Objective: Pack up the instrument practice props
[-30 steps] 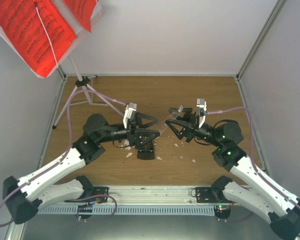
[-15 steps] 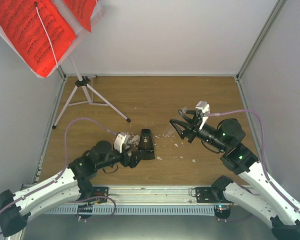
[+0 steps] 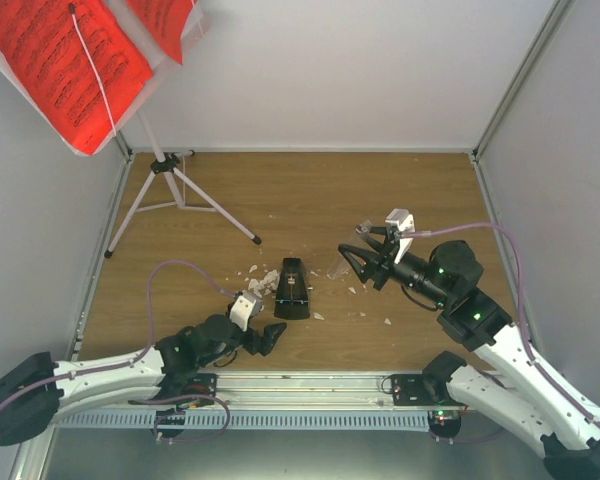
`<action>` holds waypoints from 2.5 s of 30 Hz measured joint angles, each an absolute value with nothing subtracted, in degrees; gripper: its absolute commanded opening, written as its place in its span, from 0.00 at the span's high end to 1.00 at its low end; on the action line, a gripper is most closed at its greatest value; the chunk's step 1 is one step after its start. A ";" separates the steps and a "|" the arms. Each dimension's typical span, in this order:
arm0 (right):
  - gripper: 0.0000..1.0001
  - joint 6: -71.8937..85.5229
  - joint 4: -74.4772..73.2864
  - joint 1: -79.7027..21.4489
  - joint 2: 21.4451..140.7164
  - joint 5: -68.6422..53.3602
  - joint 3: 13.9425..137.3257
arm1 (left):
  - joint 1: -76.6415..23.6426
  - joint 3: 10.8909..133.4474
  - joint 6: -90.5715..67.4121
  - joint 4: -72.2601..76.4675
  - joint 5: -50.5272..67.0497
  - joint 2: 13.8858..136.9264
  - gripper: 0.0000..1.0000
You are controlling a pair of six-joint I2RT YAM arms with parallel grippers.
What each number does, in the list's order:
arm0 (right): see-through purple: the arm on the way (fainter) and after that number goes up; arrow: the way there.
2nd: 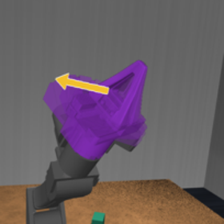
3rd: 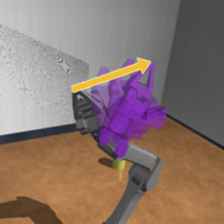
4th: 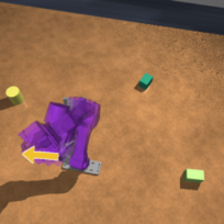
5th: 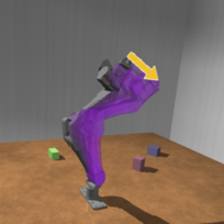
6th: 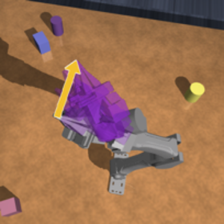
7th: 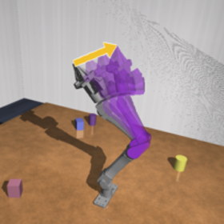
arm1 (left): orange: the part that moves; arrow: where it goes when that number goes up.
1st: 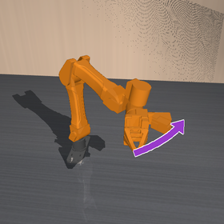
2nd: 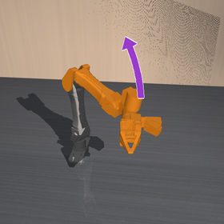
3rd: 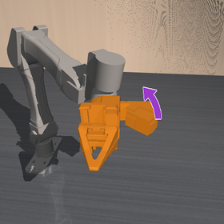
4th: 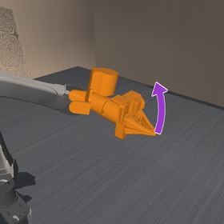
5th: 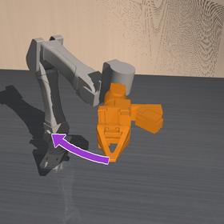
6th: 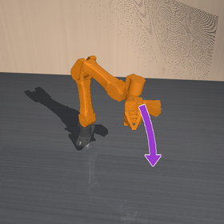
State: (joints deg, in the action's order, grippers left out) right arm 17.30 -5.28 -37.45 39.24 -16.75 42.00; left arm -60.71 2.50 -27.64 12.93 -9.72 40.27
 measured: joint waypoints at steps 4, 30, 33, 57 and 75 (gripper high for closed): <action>0.41 17.34 -4.82 -37.45 38.94 -16.80 41.15 | -60.73 1.78 -23.40 19.57 -12.49 44.97 0.22; 0.40 18.79 -2.48 -37.45 36.42 -18.09 39.40 | -58.15 5.69 -13.34 38.37 -11.38 72.69 0.59; 0.41 18.79 -2.46 -37.45 36.47 -18.06 39.40 | -58.06 7.81 -13.43 38.65 -11.40 75.92 0.66; 0.40 15.99 -2.90 -37.45 37.06 -15.27 36.51 | -59.09 16.80 -18.59 32.93 -11.75 71.77 0.30; 0.41 14.37 3.90 -39.79 37.06 -12.84 24.80 | -34.33 55.88 -13.50 -10.44 27.00 70.61 0.27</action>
